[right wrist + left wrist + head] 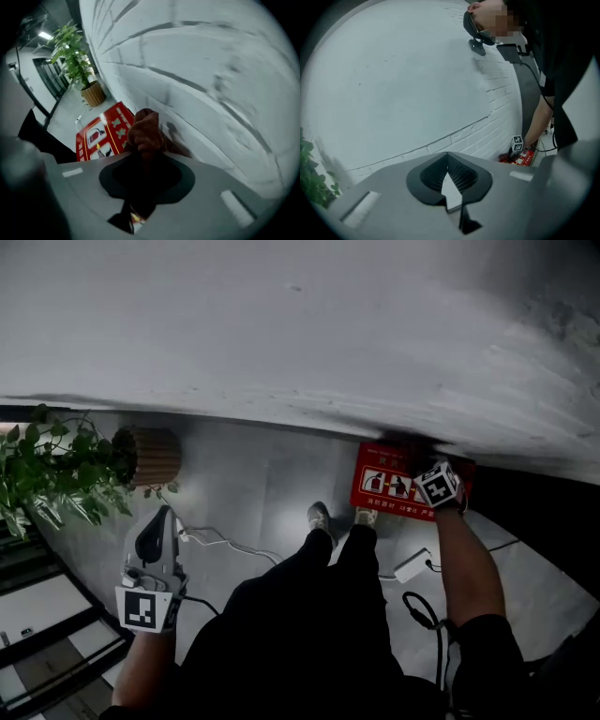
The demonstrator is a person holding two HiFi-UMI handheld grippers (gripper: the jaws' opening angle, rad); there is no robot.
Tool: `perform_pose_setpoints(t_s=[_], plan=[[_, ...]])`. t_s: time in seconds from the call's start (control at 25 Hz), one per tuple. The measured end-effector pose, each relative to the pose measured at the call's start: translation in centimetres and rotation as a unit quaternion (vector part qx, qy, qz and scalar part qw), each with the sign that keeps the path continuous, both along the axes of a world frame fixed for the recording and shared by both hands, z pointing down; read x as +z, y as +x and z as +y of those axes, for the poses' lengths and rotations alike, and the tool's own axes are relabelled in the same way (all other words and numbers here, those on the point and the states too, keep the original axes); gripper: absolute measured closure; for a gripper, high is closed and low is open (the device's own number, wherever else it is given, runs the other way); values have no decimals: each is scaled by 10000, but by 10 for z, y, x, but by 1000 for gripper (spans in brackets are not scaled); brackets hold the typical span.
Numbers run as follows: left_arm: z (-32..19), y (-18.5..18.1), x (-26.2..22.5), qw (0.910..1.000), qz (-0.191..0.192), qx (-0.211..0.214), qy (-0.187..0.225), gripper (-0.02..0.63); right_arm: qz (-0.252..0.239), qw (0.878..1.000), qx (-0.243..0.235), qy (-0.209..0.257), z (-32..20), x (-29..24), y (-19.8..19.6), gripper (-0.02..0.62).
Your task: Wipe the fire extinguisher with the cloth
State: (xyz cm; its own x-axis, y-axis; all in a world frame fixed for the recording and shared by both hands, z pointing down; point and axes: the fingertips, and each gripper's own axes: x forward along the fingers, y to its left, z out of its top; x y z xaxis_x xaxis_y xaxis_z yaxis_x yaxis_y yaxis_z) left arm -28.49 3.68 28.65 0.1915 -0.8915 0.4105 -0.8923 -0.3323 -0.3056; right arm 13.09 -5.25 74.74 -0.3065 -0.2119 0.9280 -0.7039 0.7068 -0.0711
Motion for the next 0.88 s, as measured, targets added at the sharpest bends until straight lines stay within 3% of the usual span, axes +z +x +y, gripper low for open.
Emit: perform_pose_setpoints(t_s=[0.24, 0.4, 0.48, 0.56, 0.64, 0.8, 0.88], plan=[[-21, 40, 20, 9983, 32, 565, -102, 606, 415, 9890, 1385, -306, 16, -3, 147, 523], [-5, 47, 30, 9975, -15, 681, -193, 606, 474, 9734, 2051, -901, 36, -2, 186, 522], [3, 35, 28, 9987, 38, 480, -175, 606, 720, 9772, 1868, -714, 44, -8, 188, 522], [11, 19, 23, 9997, 164, 136, -112, 606, 1016, 9899, 943, 306, 24, -26, 160, 522], [20, 4, 24, 9996, 227, -153, -113, 606, 733, 9932, -35, 903, 12, -40, 83, 522], [38, -15, 23, 9977, 308, -583, -167, 606, -161, 9849, -1535, 782, 22, -41, -94, 522], [47, -21, 17, 9972, 202, -716, -119, 606, -291, 9775, -2029, 507, 27, -29, -152, 520]])
